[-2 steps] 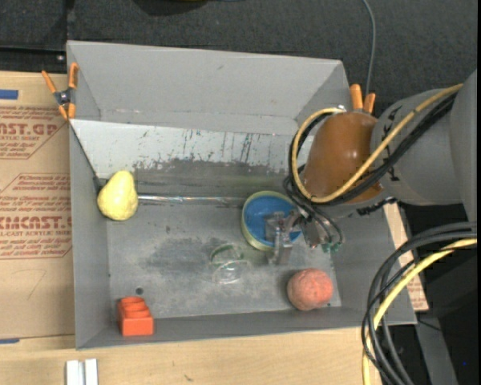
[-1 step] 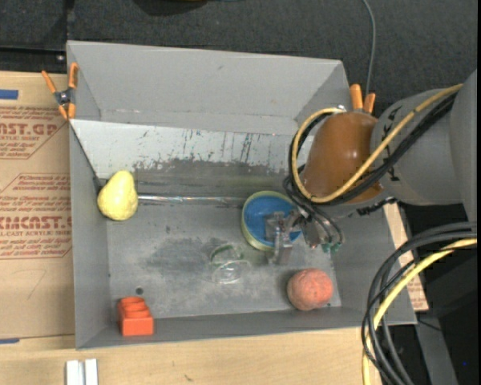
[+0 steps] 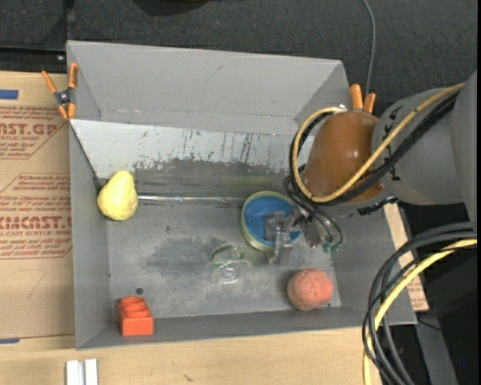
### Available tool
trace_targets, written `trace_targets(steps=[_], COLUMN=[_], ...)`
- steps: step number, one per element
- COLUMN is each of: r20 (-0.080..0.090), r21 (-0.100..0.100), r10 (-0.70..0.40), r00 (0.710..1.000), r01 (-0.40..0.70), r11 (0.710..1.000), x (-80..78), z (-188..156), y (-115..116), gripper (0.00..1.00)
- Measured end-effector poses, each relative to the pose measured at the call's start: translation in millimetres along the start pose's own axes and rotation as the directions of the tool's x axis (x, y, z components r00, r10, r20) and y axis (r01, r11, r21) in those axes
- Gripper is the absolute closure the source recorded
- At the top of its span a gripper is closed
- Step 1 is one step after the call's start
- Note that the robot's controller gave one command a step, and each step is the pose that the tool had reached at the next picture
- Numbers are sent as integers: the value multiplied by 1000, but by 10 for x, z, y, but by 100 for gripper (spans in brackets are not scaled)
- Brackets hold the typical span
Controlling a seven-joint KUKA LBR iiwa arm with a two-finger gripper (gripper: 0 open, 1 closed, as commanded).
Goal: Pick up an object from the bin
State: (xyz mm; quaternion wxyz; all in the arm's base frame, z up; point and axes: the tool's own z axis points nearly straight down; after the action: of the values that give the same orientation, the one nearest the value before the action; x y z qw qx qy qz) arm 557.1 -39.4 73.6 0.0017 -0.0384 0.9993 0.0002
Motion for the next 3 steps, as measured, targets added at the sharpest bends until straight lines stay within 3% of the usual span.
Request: trace_targets(steps=[2, 3], r20=[-10, -3], r21=[-2, 0], r10=[-1, -1], r00=[1000, 1000], r01=[1, 1], r11=[1000, 1000], x=[26, 4], z=[-362, -653], y=[11, 11], gripper=[100, 100])
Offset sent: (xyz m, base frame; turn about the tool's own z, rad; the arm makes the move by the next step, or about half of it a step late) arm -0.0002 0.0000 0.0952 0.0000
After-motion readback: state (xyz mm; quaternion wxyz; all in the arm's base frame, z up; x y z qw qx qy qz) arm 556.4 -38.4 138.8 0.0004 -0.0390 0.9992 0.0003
